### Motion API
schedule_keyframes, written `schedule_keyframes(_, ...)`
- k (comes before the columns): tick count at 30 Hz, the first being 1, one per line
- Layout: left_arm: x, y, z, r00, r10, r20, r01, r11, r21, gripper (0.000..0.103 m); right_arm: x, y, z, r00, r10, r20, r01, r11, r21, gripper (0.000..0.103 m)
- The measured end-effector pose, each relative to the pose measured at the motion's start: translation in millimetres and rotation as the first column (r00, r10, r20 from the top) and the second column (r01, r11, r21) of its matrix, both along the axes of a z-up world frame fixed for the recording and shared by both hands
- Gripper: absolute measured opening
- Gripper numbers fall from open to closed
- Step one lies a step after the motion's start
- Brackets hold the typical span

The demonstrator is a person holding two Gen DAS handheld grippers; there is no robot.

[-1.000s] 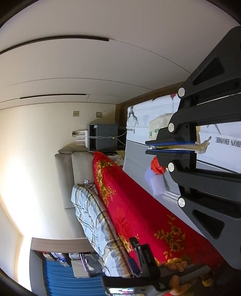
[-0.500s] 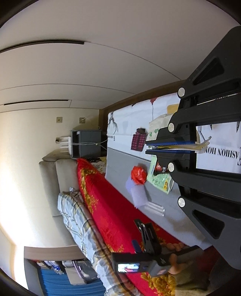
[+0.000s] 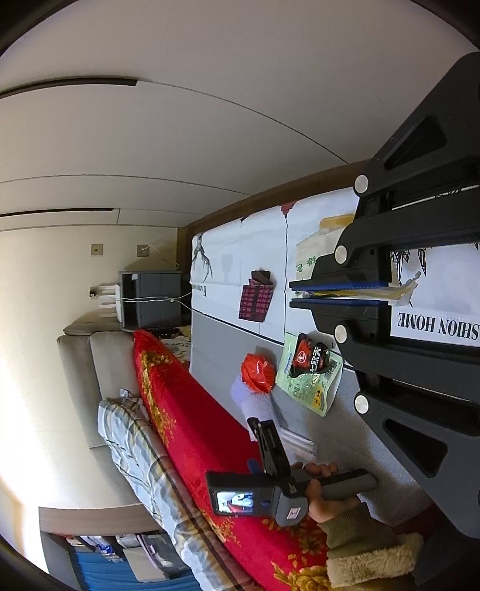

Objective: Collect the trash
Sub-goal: 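Grasp the clear bubble wrap with the left tool and lift it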

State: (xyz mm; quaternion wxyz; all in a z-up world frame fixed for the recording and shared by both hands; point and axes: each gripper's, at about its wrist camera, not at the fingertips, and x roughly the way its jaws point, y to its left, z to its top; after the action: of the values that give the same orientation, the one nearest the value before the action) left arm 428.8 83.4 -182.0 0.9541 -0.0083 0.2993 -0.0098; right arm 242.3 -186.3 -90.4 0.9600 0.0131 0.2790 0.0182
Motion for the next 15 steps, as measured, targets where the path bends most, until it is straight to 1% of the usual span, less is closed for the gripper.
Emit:
schedule_keyframes(3,8.1,2.0,-1.9,1.000,-0.007,-0.028,0.006,1.000,-0.027,0.094,4.9,1.2,-3.8,1.000,0.001,-0.007,-0.001,1.000,0.001,0.004)
schedule_keyframes(4,10.5,1.5,-3.0,0.999,-0.014,-0.040,0.013,0.999,-0.029,0.092,6.1,1.4,-4.6,1.000,0.002,-0.010,-0.002,1.000,0.002,0.004)
schedule_keyframes(5,13.6,0.6,-4.7,0.998,-0.020,-0.059,0.019,0.999,-0.028,0.083,7.6,2.1,-5.8,1.000,0.003,-0.012,-0.003,1.000,0.004,0.004)
schedule_keyframes(6,16.3,0.1,-6.7,0.997,-0.032,-0.077,0.029,0.999,-0.031,0.076,8.3,3.1,-6.3,1.000,0.004,-0.014,-0.004,1.000,0.002,0.004)
schedule_keyframes(7,18.7,0.0,-8.5,0.995,-0.040,-0.089,0.037,0.999,-0.035,0.060,8.9,4.7,-6.8,1.000,0.006,-0.014,-0.006,1.000,-0.001,0.004)
schedule_keyframes(8,20.3,0.7,-9.9,0.993,-0.053,-0.102,0.048,0.998,-0.047,0.038,8.6,5.8,-7.1,1.000,0.007,-0.014,-0.007,1.000,-0.003,0.004)
schedule_keyframes(9,20.1,1.6,-9.7,0.993,-0.060,-0.102,0.055,0.997,-0.057,0.029,8.0,7.2,-7.5,1.000,0.008,-0.013,-0.008,1.000,-0.007,0.004)
schedule_keyframes(10,17.9,3.2,-8.8,0.994,-0.058,-0.092,0.052,0.997,-0.064,0.015,7.3,7.5,-7.6,1.000,0.008,-0.012,-0.008,1.000,-0.011,0.004)
schedule_keyframes(11,15.4,4.2,-7.7,0.995,-0.054,-0.081,0.049,0.997,-0.067,0.013,6.2,8.2,-7.7,1.000,0.008,-0.011,-0.008,1.000,-0.014,0.004)
schedule_keyframes(15,-4.7,10.4,5.6,0.995,-0.063,-0.073,0.055,0.993,-0.103,0.012,0.9,6.8,-2.8,1.000,0.004,-0.007,-0.004,1.000,-0.008,0.004)
